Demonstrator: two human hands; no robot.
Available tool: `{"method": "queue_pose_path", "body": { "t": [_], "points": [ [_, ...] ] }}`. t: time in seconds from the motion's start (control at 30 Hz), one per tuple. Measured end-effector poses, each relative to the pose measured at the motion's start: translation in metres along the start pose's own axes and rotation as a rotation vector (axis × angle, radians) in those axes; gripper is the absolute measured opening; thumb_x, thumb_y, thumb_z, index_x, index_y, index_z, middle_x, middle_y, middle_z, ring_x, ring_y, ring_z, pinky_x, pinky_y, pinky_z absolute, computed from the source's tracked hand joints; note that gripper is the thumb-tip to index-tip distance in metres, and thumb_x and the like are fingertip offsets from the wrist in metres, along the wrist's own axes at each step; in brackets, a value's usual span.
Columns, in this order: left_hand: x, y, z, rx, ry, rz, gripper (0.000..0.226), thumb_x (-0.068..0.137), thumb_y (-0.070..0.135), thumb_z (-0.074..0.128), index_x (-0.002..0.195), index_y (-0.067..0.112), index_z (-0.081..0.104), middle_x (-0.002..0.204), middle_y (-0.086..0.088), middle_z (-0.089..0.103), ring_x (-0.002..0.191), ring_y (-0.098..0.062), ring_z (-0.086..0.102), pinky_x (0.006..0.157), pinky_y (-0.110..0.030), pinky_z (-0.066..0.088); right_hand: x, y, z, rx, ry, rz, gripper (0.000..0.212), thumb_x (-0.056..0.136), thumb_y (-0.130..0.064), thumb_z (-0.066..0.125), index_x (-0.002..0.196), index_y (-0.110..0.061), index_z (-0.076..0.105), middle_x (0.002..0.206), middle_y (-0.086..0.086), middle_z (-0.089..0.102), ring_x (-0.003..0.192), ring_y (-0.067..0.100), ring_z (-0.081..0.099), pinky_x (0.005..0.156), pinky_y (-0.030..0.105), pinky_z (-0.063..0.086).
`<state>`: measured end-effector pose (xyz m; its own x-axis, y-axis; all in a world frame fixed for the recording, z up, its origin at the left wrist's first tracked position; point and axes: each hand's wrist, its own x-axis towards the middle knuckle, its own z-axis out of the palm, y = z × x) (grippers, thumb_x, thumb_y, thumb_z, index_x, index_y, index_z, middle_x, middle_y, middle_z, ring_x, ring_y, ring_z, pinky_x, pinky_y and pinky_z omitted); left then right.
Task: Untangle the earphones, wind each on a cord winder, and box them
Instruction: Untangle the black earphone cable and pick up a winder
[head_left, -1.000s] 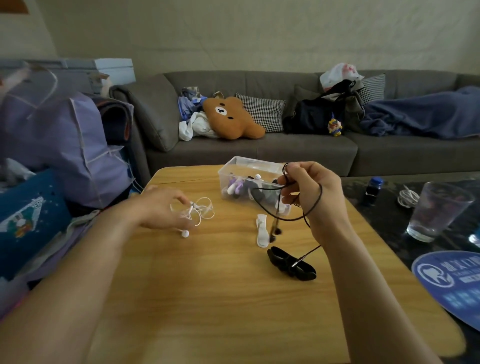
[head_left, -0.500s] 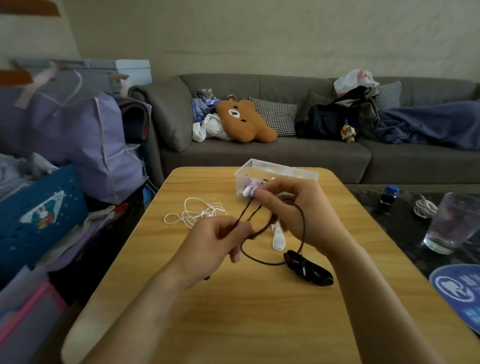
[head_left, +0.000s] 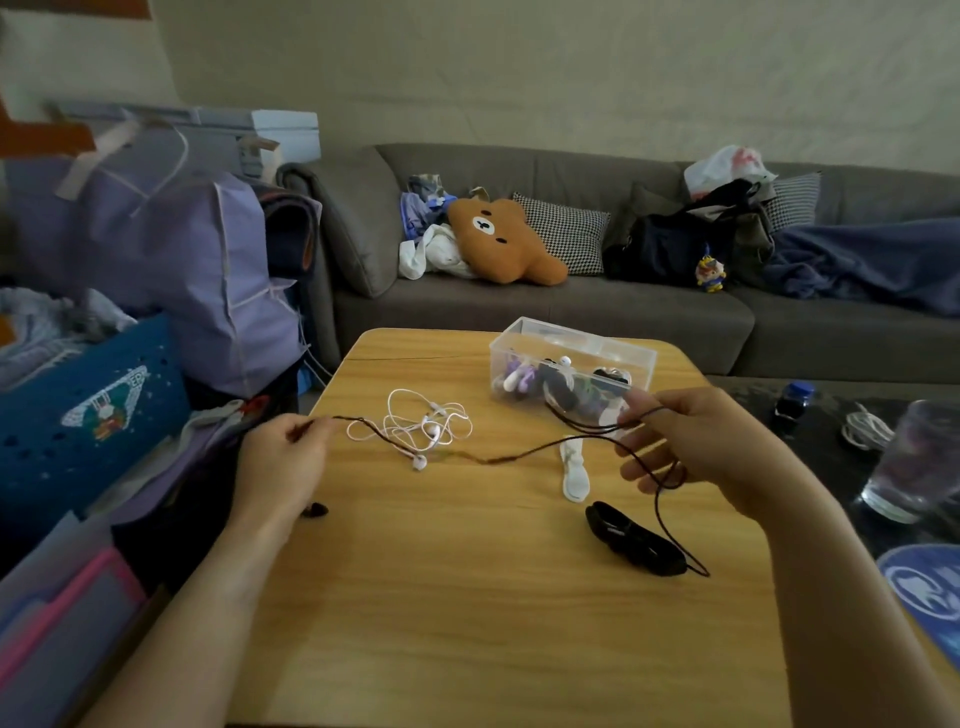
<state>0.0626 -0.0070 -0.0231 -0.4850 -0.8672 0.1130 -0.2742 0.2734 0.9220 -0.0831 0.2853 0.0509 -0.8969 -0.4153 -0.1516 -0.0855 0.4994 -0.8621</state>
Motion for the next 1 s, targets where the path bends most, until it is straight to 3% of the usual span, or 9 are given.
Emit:
{"method": "queue_pose_path", "body": {
  "t": [0.1,0.17,0.23,0.33,0.43,0.53,0.73,0.9,1.0],
  "points": [
    [-0.001,0.001,0.005,0.187,-0.023,-0.065,0.044,0.088,0.032,0.069,0.128,0.019,0.057,0.122,-0.008,0.057,0.108,-0.027,0.055,0.089,-0.040,0.047,-0.005,0.001,-0.002,0.037,-0.056,0.021,0.031,0.100,-0.034,0.054,0.108,-0.006,0.064,0.086,0.015,0.074,0.064,0.025,0.074,0.050,0.029,0.055],
    [-0.020,0.012,0.011,0.236,0.097,0.212,0.047,0.084,0.023,0.069,0.129,0.017,0.056,0.128,-0.010,0.052,0.118,-0.027,0.049,0.099,-0.043,0.044,-0.008,-0.001,0.002,0.141,-0.111,-0.009,0.026,0.100,-0.027,0.056,0.113,-0.006,0.062,0.086,0.016,0.075,0.068,0.026,0.075,0.051,0.028,0.056],
    [-0.053,0.030,0.021,0.083,0.105,0.548,0.025,0.083,0.017,0.061,0.108,0.015,0.063,0.106,-0.002,0.059,0.098,-0.014,0.055,0.085,-0.026,0.047,-0.010,-0.006,0.008,0.296,-0.167,-0.022,0.025,0.100,-0.022,0.057,0.118,-0.005,0.059,0.092,0.018,0.075,0.074,0.025,0.075,0.052,0.027,0.056],
    [-0.104,0.049,0.037,-0.217,-0.450,0.495,0.020,0.083,0.033,0.058,0.082,0.016,0.068,0.075,-0.002,0.067,0.071,-0.015,0.062,0.065,-0.031,0.049,-0.015,-0.013,0.019,0.536,-0.236,-0.035,0.019,0.097,-0.015,0.059,0.115,-0.008,0.059,0.098,0.017,0.072,0.080,0.024,0.076,0.057,0.029,0.059],
    [-0.123,0.045,0.051,-0.256,-0.888,0.270,0.048,0.080,0.061,0.054,0.102,0.022,0.072,0.101,0.004,0.074,0.099,-0.007,0.067,0.091,-0.033,0.049,-0.017,-0.018,0.028,0.742,-0.278,-0.074,0.005,0.093,-0.006,0.061,0.097,-0.005,0.064,0.089,0.016,0.070,0.083,0.027,0.075,0.061,0.029,0.060],
    [-0.127,0.044,0.056,-0.287,-1.100,0.215,0.053,0.095,0.056,0.039,0.117,0.016,0.066,0.111,0.001,0.073,0.113,-0.011,0.064,0.105,-0.033,0.042,-0.015,-0.020,0.035,0.889,-0.247,-0.068,0.008,0.092,0.003,0.060,0.098,-0.001,0.058,0.088,0.019,0.072,0.081,0.027,0.075,0.063,0.028,0.060],
    [-0.112,0.041,0.049,-0.281,-1.003,0.242,0.020,0.105,0.015,0.046,0.093,0.005,0.058,0.058,-0.005,0.054,0.049,-0.022,0.051,0.066,-0.039,0.049,0.001,-0.004,0.026,0.865,-0.107,0.003,0.048,0.086,0.003,0.070,0.127,-0.003,0.047,0.104,0.024,0.072,0.096,0.035,0.073,0.076,0.045,0.062],
    [-0.089,0.031,0.038,-0.160,-0.706,0.186,0.026,0.104,0.019,0.047,0.089,0.011,0.066,0.052,0.000,0.034,0.044,-0.016,0.027,0.048,-0.030,0.026,0.001,0.004,0.002,0.398,-0.001,0.072,0.100,0.067,-0.029,0.085,0.151,-0.005,0.034,0.137,0.015,0.057,0.117,0.028,0.060,0.097,0.051,0.054],
    [-0.082,0.026,0.032,-0.079,-0.559,0.262,0.029,0.100,0.025,0.053,0.078,0.018,0.069,0.048,0.006,0.032,0.049,-0.018,0.026,0.051,-0.029,0.024,0.005,0.008,-0.005,0.183,0.166,0.103,0.104,0.077,-0.038,0.083,0.156,-0.009,0.022,0.155,0.016,0.038,0.134,0.034,0.045,0.109,0.054,0.043]
  ]
}}
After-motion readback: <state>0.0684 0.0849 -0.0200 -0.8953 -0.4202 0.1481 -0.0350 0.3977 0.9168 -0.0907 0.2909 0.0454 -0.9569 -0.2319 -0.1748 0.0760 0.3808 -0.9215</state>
